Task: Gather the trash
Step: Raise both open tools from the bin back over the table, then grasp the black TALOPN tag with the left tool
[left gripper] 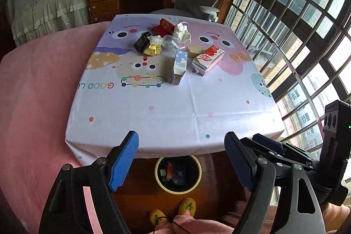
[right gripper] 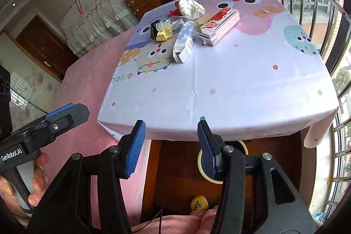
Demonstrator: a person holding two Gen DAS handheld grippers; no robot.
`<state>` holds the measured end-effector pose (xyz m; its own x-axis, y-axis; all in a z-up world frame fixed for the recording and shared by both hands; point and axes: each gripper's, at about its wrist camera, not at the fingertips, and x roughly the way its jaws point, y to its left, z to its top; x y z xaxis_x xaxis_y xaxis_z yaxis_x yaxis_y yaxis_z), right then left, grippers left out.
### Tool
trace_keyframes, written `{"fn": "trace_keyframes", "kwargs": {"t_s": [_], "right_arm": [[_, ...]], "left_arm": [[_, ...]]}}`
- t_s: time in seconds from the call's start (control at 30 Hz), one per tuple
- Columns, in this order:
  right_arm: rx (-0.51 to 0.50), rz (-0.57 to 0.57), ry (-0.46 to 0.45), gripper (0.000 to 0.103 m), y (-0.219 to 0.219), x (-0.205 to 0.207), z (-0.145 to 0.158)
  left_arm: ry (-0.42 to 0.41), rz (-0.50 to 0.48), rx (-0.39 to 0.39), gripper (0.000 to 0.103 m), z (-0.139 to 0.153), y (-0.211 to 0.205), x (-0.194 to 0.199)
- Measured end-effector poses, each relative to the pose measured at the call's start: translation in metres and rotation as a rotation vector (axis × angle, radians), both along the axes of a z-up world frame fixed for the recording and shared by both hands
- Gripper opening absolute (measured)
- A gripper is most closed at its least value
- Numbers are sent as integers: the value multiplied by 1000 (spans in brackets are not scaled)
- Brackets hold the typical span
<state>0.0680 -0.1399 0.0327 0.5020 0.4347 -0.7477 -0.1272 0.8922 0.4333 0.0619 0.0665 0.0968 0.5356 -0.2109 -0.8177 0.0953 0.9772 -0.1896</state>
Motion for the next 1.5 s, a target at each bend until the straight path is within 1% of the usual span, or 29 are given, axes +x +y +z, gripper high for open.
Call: {"fn": "trace_keyframes", "kwargs": {"t_s": [0.1, 0.23, 0.33, 0.43, 0.5, 0.6, 0.7, 0.8, 0.87, 1.0, 1.17, 1.33, 1.43, 1.5], "right_arm": [[2, 24, -52, 47, -3, 12, 21], [-3, 58, -87, 47, 1, 31, 37], [-5, 78, -108, 47, 7, 45, 46], [5, 87, -116, 47, 16, 63, 49], [0, 93, -110, 47, 26, 79, 45], [-15, 107, -98, 47, 44, 102, 37], [-34, 113, -79, 47, 65, 127, 23], [-51, 99, -63, 47, 89, 160, 9], [-66, 67, -42, 47, 105, 185, -2], [-58, -11, 28, 47, 135, 243, -31], [-114, -104, 87, 47, 164, 305, -79], [-155, -178, 124, 47, 175, 347, -118], [-200, -198, 120, 47, 180, 365, -132], [-211, -199, 119, 47, 181, 373, -140]], "left_arm": [[-19, 29, 12, 82, 15, 1, 8], [4, 64, -2, 82, 20, 5, 19], [8, 80, 24, 82, 21, 7, 26], [-1, 90, 45, 78, 17, 13, 36], [-12, 102, 79, 74, 16, 18, 46], [-35, 104, 114, 74, 15, 30, 66], [-57, 103, 160, 74, 9, 48, 96], [-62, 76, 160, 74, 1, 71, 138], [-39, 43, 149, 74, -6, 88, 172], [-5, -41, 120, 74, -18, 121, 239], [39, -154, 132, 74, -47, 143, 317], [84, -238, 128, 74, -83, 145, 369], [99, -264, 104, 74, -95, 144, 388], [108, -285, 87, 74, -99, 144, 399]]}}
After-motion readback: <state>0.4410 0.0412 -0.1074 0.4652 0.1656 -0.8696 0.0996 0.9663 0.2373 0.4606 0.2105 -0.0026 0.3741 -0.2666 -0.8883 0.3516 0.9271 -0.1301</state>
